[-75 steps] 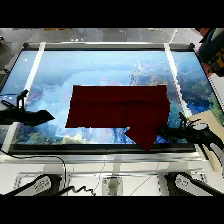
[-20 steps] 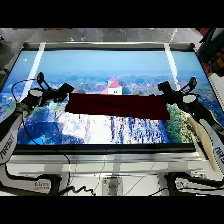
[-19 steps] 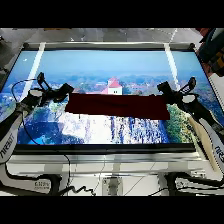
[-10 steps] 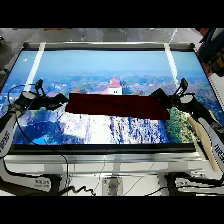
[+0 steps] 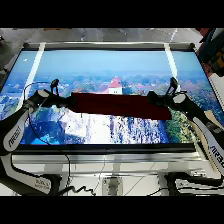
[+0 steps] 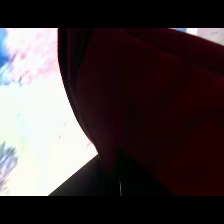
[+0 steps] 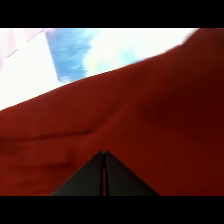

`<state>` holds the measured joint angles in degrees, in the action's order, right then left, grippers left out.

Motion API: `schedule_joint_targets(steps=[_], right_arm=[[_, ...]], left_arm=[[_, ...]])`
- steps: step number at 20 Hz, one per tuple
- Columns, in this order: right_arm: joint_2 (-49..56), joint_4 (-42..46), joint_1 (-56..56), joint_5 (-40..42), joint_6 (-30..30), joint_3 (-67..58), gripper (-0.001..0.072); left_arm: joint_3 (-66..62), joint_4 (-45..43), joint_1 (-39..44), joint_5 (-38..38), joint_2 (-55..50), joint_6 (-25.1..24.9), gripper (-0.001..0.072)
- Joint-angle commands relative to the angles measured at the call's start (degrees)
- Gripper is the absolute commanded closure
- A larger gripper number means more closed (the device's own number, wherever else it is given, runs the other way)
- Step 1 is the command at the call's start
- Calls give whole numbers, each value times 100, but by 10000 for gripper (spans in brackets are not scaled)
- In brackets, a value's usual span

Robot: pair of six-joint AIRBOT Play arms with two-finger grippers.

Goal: Fold the clothes and pants, and hang the long-sleeved shirts on hangers.

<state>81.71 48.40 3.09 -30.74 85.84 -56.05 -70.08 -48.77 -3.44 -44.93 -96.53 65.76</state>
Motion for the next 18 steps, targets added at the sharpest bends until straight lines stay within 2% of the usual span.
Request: schedule_joint_targets(steps=[1,5,9,15,18], right_arm=[[2,4,590,212,-4,-313,701],[96,0,1469,313,11,-658,703],[525,-107,2555,203,605,-833,703],[1539,-656,4168,361,671,-1860,703],[1569,-293,4391,426,658,-2124,702]], left_arm=[[-656,55,129,-699,232,-61,694],[-892,52,79,-1993,1257,-59,695],[-892,55,52,-2997,2485,-57,694],[-892,52,4,-3073,3565,-59,693],[-885,66,-4,-3082,3550,-57,693]])
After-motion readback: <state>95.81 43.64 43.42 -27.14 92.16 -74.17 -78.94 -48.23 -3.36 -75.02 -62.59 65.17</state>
